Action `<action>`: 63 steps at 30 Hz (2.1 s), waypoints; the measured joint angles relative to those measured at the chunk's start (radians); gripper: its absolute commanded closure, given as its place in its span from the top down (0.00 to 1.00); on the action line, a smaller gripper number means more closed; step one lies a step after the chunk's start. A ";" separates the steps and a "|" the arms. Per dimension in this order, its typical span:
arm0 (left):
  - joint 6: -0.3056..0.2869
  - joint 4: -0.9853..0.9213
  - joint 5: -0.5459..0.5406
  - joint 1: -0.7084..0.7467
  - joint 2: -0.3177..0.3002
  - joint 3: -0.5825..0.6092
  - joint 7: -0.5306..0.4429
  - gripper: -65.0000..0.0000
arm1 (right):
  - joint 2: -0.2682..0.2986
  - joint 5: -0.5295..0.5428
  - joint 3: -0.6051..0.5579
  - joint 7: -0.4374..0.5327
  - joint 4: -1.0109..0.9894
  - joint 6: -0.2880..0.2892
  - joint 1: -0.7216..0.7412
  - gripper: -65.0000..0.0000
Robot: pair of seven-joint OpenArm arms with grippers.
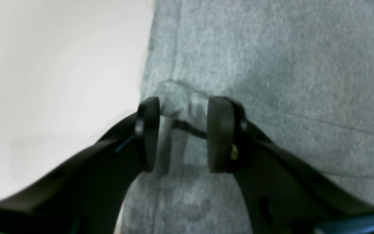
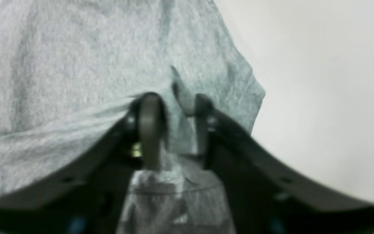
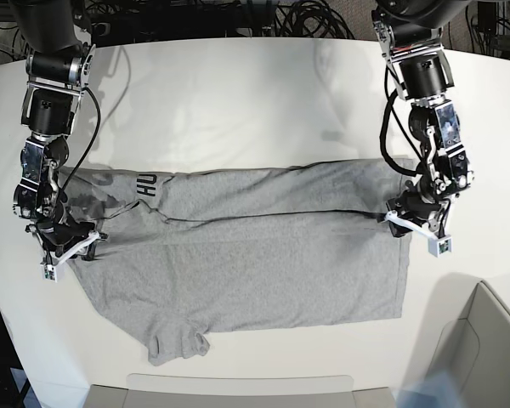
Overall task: Fold the T-shirt properly
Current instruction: 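Lift the shoulder edge with both grippers and fold it over the shirt, then release the folded edge and raise both grippers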
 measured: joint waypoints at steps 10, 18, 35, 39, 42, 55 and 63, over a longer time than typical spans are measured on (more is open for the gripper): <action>-0.003 0.148 -0.003 0.062 0.001 -0.116 -0.009 0.36 | -0.006 0.131 0.060 -0.089 0.304 0.005 -0.115 0.43; -0.011 0.254 -0.010 0.173 0.009 -0.120 0.001 0.36 | 0.011 0.286 0.381 -0.358 0.478 -0.006 -0.205 0.43; -0.007 0.251 -0.007 0.217 0.021 -0.121 0.004 0.36 | 0.043 0.369 0.609 -0.450 0.232 0.282 -0.337 0.43; -0.007 0.251 -0.007 0.218 0.027 -0.120 0.005 0.36 | 0.049 0.367 0.607 -0.440 0.155 0.285 -0.311 0.43; -0.007 0.251 -0.007 0.217 0.027 -0.120 0.005 0.36 | 0.048 0.372 0.603 -0.440 0.095 0.296 -0.283 0.43; -0.269 0.250 -0.007 0.214 0.058 -0.180 0.013 0.45 | 0.056 0.388 0.600 -0.420 -0.060 0.372 -0.191 0.43; -0.438 0.077 0.008 0.128 0.084 -0.449 0.190 0.49 | 0.056 0.387 0.595 -0.419 -0.060 0.374 -0.190 0.43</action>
